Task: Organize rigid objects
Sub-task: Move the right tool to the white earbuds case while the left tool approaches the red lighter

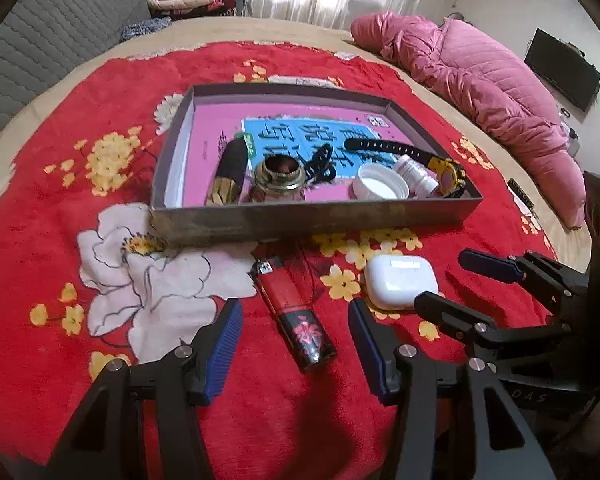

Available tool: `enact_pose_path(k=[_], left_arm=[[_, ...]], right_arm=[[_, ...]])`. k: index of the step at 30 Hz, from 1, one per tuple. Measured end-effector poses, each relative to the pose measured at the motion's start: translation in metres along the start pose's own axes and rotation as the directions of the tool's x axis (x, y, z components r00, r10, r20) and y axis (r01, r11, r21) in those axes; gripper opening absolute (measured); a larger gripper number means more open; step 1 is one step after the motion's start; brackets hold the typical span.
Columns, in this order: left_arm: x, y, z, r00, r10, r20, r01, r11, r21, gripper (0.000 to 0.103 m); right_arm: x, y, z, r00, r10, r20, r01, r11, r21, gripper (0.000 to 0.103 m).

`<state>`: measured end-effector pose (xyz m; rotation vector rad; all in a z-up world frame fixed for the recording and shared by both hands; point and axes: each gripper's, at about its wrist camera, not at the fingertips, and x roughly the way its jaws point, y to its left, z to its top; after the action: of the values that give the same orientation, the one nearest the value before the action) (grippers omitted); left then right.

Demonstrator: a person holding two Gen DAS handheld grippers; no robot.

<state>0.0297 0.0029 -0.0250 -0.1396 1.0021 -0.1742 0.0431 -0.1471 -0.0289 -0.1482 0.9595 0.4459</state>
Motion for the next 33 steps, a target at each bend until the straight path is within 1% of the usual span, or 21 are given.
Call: enact_pose_path(k=[4, 9, 12, 23, 29, 33], left_arm=[[0.009, 0.004, -0.002, 0.999, -0.005, -0.033, 0.004, 1.0, -0.025, 0.054], [0.015, 0.004, -0.004, 0.999, 0.003, -0.046, -0.004, 0.999, -0.033, 0.054], [0.018, 0.003, -0.004, 0.999, 0.013, -0.049, -0.014, 0.999, -0.028, 0.054], [0.031, 0.004, -0.002, 0.998, 0.042, -0.05, -0.043, 0.999, -0.032, 0.054], [0.035, 0.006, -0.001, 0.998, 0.04, -0.046, -0.042, 0.999, -0.034, 0.054], [0.037, 0.009, 0.0, 0.998, 0.039, -0.042, -0.041, 0.998, -0.052, 0.054]], right_arm=[[0.006, 0.001, -0.002, 1.0, 0.008, -0.01, -0.008, 1.0, -0.014, 0.074], [0.018, 0.0, -0.002, 1.0, 0.01, -0.017, -0.011, 0.999, -0.037, 0.075], [0.024, 0.001, -0.001, 1.0, 0.028, -0.012, -0.028, 0.998, -0.049, 0.077], [0.043, 0.0, 0.007, 0.998, 0.063, 0.018, -0.06, 0.992, -0.11, 0.077], [0.05, -0.002, 0.009, 0.997, 0.07, 0.017, -0.067, 0.991, -0.115, 0.077], [0.051, -0.003, 0.007, 0.997, 0.078, 0.018, -0.076, 0.99, -0.117, 0.077]])
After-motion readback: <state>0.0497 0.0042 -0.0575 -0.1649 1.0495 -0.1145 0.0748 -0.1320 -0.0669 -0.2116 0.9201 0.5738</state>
